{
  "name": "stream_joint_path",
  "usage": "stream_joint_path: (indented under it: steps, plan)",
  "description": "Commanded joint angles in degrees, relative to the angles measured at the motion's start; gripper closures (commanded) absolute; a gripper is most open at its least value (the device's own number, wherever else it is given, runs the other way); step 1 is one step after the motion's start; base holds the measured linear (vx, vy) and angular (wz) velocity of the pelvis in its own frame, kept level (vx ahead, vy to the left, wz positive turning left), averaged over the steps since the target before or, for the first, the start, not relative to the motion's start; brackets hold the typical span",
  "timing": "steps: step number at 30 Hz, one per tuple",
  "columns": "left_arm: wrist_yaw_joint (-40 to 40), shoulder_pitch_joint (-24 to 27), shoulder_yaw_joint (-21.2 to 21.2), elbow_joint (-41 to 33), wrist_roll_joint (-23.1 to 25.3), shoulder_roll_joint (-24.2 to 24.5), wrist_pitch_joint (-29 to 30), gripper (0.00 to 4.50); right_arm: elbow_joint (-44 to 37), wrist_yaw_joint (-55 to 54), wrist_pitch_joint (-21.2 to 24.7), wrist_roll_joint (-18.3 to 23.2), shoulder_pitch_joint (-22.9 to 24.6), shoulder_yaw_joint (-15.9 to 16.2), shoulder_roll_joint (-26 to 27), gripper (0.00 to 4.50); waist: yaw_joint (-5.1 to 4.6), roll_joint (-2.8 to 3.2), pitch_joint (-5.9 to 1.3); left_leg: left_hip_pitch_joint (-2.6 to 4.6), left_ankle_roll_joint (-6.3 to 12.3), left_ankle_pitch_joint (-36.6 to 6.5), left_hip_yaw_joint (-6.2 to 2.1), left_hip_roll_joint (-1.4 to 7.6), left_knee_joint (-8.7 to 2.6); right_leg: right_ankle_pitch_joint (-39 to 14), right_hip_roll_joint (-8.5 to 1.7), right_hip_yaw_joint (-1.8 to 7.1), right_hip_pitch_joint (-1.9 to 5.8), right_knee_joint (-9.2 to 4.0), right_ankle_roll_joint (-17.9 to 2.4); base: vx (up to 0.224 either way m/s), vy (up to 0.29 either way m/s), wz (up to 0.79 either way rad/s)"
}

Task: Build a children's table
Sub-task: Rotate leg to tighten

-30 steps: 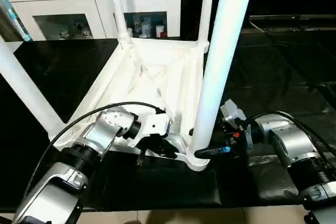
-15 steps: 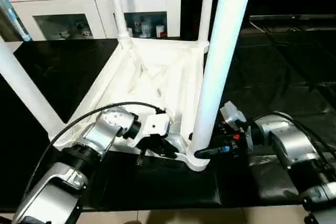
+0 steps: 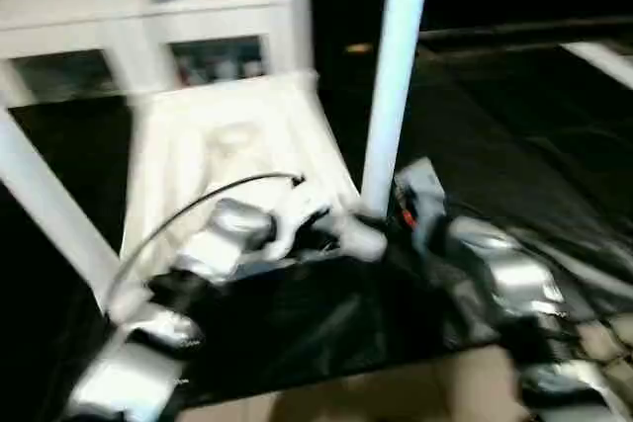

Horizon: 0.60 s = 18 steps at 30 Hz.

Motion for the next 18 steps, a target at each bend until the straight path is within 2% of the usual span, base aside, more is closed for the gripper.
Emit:
stream_joint_path:
  steps: [1,2,3,4,5,7,9,11,13,14,16,18]
  plan:
    - [5.81,-3.41,1.00,-0.54,-2.65,-6.29,0.33,4.50,4.64,-5.41,4.31,0.60,-1.08,2.77,6.32,2.50,-0.90,-0.17,-2.64,0.09,2.40,-26.57,-0.44,0.02,-4.56,-32.36,-2.53,0.04,2.32,-5.56,-3.32,0.000,0.000,0.00]
    - [6.93,-3.66,1.20,-0.34,-2.50,-6.87,0.49,4.50,5.13,-6.82,4.37,0.41,-1.47,2.41,6.92,2.50,-1.14,-0.34,-2.85,0.15,2.42,-25.91,-0.41,-0.18,-4.35,-31.76,-2.72,0.05,2.37,-5.62,-3.69,0.000,0.000,0.00]
    - [8.57,-3.93,1.26,-0.21,-1.92,-7.55,0.58,4.50,5.44,-8.44,4.59,-0.02,-1.75,1.90,7.60,2.50,-1.49,-0.45,-3.05,-0.20,2.94,-24.37,-0.38,-0.14,-4.49,-29.16,-2.88,0.27,2.63,-5.08,-4.93,0.000,0.000,0.00]
    - [8.96,-3.97,1.16,-0.23,-1.64,-7.65,0.58,4.50,5.33,-8.59,4.70,-0.31,-1.72,1.96,7.68,2.50,-1.60,-0.56,-3.12,-0.85,3.53,-23.04,-0.37,0.00,-4.78,-27.12,-2.81,0.40,2.91,-4.56,-5.66,0.000,0.000,0.00]
    - [8.96,-3.97,1.16,-0.23,-1.64,-7.65,0.58,4.50,5.33,-8.59,4.70,-0.31,-1.72,1.96,7.68,2.50,-1.69,-0.67,-3.05,-0.87,3.80,-22.68,-0.23,0.03,-4.79,-27.06,-2.89,0.52,2.79,-4.72,-5.85,0.000,0.000,0.00]
    - [9.46,-4.02,1.14,-0.29,-1.24,-7.89,0.82,4.50,4.96,-9.21,5.03,-0.47,-1.56,1.58,8.02,2.50,-1.70,-0.65,-3.48,-1.25,4.46,-18.96,-0.10,0.14,-4.64,-22.78,-3.26,1.20,3.04,-3.94,-7.87,0.000,0.000,0.00]
    - [9.52,-3.89,1.20,-0.32,-0.88,-7.52,0.77,4.50,4.61,-9.73,4.74,0.94,-1.39,-0.21,8.44,1.95,-1.53,-0.89,-3.68,-1.46,5.40,-15.11,0.23,0.25,-4.52,-18.29,-3.29,1.65,3.13,-3.32,-9.86,0.000,0.000,0.00]
    - [9.11,-3.71,1.10,-0.29,-0.61,-6.95,0.26,4.50,4.39,-9.15,3.56,1.15,-1.14,-0.40,8.04,1.79,-1.30,-1.01,-3.73,-1.47,6.10,-13.37,0.46,0.22,-4.33,-17.23,-3.36,1.80,3.09,-3.08,-10.66,0.000,0.000,0.00]
    - [8.25,-3.37,0.77,-0.37,-0.48,-6.00,-0.31,4.50,3.74,-7.67,2.48,1.62,-0.54,-0.40,7.29,1.62,-0.86,-1.12,-3.71,-1.16,6.55,-13.03,0.71,0.23,-4.19,-18.42,-3.41,1.91,2.84,-3.18,-10.86,0.000,0.000,0.00]
    - [7.43,-3.06,0.43,-0.56,-0.50,-5.26,-0.63,4.50,2.94,-6.46,2.13,2.10,0.04,-0.40,6.71,1.54,-0.78,-1.08,-3.72,-1.47,6.56,-12.38,0.66,0.24,-4.17,-18.75,-3.41,1.91,3.05,-2.98,-10.72,0.000,0.000,0.00]
    - [4.90,-2.22,-0.32,-1.02,-0.36,-3.33,-1.54,4.50,0.72,-2.46,1.39,2.77,1.72,0.23,4.45,1.37,-0.28,-1.08,-3.77,-1.41,6.62,-11.65,0.72,0.38,-4.12,-18.63,-3.46,1.97,3.03,-3.00,-10.29,0.000,0.000,0.00]
    - [3.56,-1.84,-0.71,-1.34,-0.33,-2.48,-1.45,4.50,-0.18,-0.04,0.80,2.92,2.51,0.85,3.10,1.26,0.31,-1.32,-3.93,-1.86,7.01,-9.10,0.77,0.33,-3.86,-16.12,-3.42,2.19,3.25,-2.39,-10.71,0.000,0.000,0.00]
